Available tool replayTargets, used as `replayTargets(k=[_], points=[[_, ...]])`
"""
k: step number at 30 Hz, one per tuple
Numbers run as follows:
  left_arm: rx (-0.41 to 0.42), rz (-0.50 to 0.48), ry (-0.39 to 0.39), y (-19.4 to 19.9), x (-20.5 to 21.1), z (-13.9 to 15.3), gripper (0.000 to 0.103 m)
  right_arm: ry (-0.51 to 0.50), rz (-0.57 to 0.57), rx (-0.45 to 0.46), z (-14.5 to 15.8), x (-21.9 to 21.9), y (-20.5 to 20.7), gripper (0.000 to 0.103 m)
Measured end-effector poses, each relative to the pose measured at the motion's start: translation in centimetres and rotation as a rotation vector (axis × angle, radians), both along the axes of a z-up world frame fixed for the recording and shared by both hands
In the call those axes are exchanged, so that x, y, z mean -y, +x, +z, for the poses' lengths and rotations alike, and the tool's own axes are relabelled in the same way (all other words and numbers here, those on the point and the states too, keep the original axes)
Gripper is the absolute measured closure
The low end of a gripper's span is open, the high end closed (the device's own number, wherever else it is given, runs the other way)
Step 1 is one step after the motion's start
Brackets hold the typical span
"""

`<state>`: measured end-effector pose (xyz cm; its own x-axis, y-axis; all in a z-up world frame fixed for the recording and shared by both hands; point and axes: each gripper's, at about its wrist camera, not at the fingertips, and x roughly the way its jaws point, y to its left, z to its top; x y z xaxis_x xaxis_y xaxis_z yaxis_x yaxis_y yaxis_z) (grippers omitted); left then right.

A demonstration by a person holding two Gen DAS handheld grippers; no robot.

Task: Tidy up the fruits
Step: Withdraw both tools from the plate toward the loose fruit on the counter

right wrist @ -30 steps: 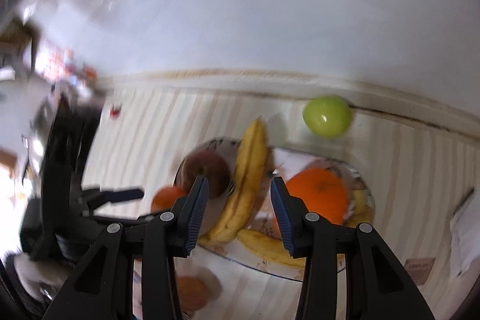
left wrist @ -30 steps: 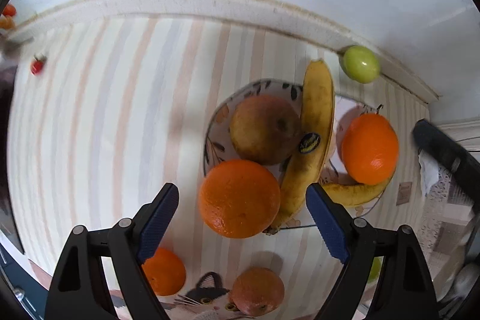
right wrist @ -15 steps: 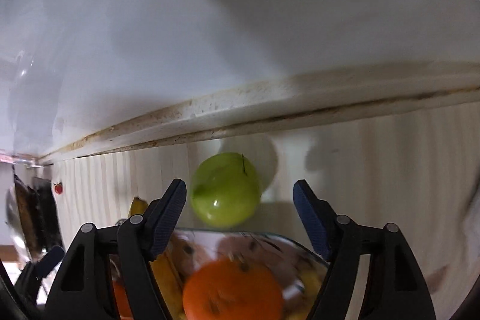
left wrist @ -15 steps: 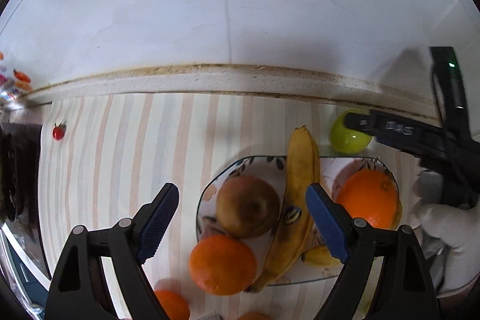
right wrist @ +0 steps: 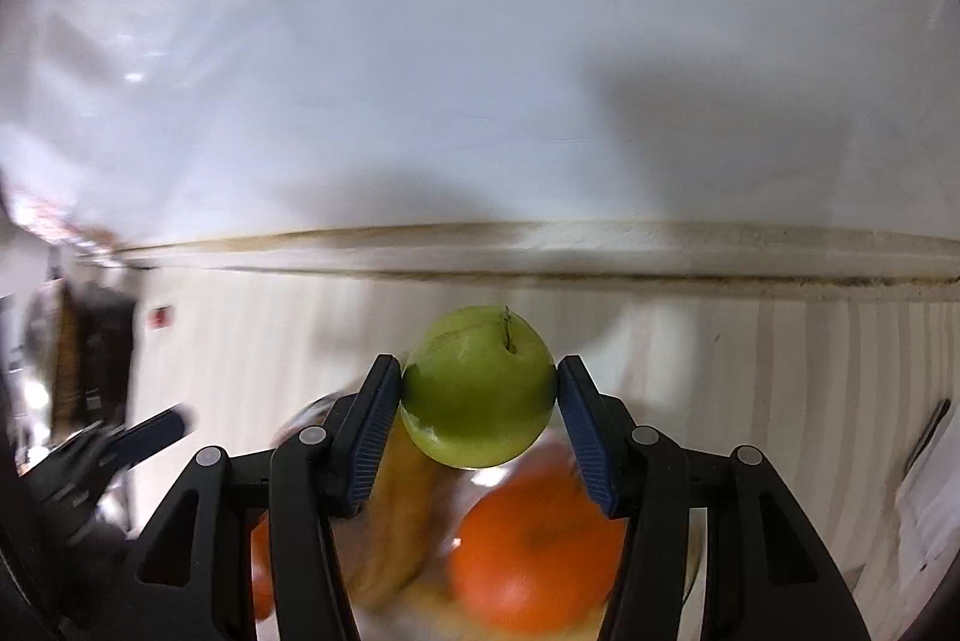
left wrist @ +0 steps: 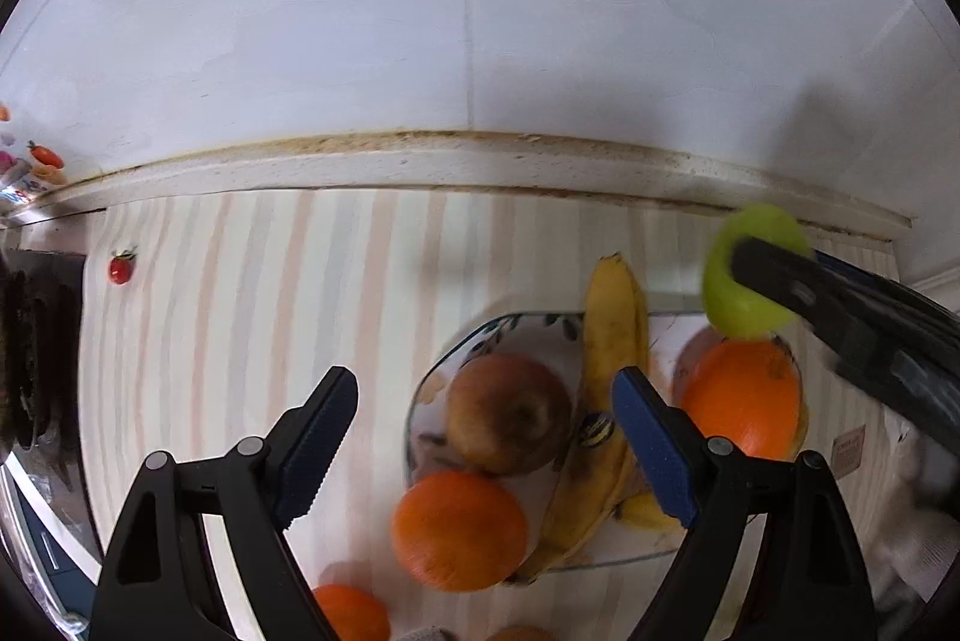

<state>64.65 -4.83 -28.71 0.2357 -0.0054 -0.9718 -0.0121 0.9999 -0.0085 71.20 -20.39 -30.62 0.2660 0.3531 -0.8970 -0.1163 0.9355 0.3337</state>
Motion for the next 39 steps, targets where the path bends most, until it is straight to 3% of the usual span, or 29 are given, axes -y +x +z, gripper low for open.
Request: replayTargets(k=[5, 7, 13, 21, 26, 30, 34, 37, 39], points=[[0.014, 0.009, 0.037, -1.9, -1.5, 0.5, 0.016, -0.005, 0.081, -0.050, -0.5, -1.5, -4.1, 0.047], [0.009, 0.014, 0.061, -2.3, -1.9, 0.2, 0.016, -0.006, 0.075, -0.071, -1.9, -1.7, -4.8, 0.046], [-0.024, 0.031, 0.049, -3.0, -2.0, -0.7, 0.016, -0.004, 0.037, -0.059, -2.0, -2.3, -5.0, 0.045], [-0.032, 0.034, 0.026, -3.9, -2.0, -0.5, 0.016, 0.004, 0.003, -0.051, 0.2, -1.0, -6.1, 0.034], [-0.022, 0.025, 0.011, -5.5, -2.0, 0.3, 0.016, -0.033, -0.039, -0.002, 2.9, 0.4, -8.1, 0.016], [-0.029, 0.011, 0.010, -8.0, -2.0, 0.3, 0.016, -0.067, -0.085, 0.036, 4.3, 1.7, -11.2, 0.012], [-0.051, 0.004, 0.016, -11.1, -2.0, -0.5, 0.016, -0.056, -0.121, 0.006, 2.8, 3.0, -15.9, 0.011], [-0.057, 0.011, 0.026, -13.7, -2.2, -0.7, 0.016, -0.132, -0.148, -0.021, 1.6, 3.7, -19.1, 0.011], [-0.038, 0.006, 0.020, -15.4, -2.4, 0.0, 0.016, -0.178, -0.170, 0.001, 2.4, 4.2, -21.2, 0.011]])
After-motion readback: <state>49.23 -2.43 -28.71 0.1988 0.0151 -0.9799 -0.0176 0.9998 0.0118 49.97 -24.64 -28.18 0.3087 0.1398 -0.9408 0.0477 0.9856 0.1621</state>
